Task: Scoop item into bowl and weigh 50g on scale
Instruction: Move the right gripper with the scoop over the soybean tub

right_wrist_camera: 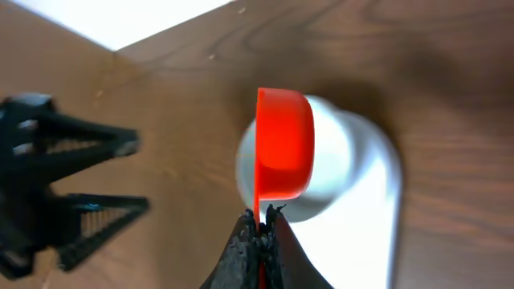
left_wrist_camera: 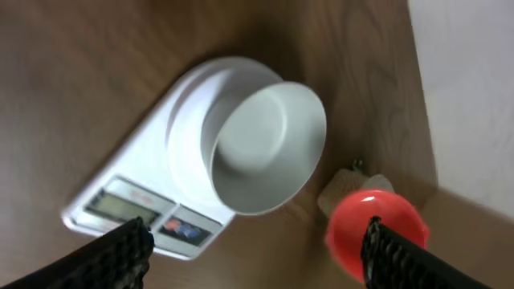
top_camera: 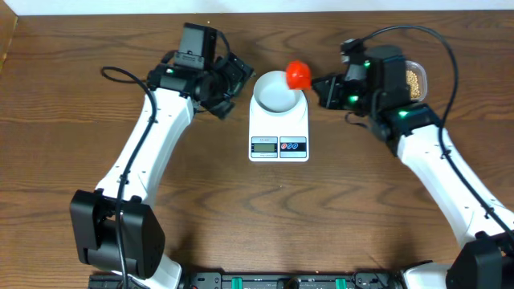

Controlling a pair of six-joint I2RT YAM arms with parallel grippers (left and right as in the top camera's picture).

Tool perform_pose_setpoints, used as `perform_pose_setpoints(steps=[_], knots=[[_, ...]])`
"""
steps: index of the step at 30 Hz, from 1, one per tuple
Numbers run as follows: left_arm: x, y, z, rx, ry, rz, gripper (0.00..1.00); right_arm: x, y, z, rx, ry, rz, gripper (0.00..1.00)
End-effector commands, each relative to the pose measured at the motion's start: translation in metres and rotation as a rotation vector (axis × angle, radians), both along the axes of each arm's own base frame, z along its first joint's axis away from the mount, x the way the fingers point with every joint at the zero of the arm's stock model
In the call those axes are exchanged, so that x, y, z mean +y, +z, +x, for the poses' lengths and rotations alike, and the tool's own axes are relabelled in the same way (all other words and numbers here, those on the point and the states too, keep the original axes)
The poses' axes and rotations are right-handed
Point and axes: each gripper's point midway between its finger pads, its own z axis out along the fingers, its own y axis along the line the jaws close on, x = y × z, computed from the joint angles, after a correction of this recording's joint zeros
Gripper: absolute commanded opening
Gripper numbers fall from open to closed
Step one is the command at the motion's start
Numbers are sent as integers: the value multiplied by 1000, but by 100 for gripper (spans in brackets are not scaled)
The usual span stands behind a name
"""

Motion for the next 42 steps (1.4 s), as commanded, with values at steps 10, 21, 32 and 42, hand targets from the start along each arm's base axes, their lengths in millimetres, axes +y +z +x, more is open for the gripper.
perform_pose_setpoints(steps=[10, 21, 32, 42], knots=[[-27, 42, 16, -475, -563, 121, 85, -95, 55, 12, -92, -65, -178, 1], [-41, 27, 11, -474, -642, 165, 85, -154, 48, 5, -22, -154, -245, 1], [-50, -6, 22, -427, -644, 190, 85, -183, 34, -8, 11, -124, -333, 1], [-55, -36, 32, -363, -604, 161, 85, -206, 30, -13, 26, -154, -356, 1]])
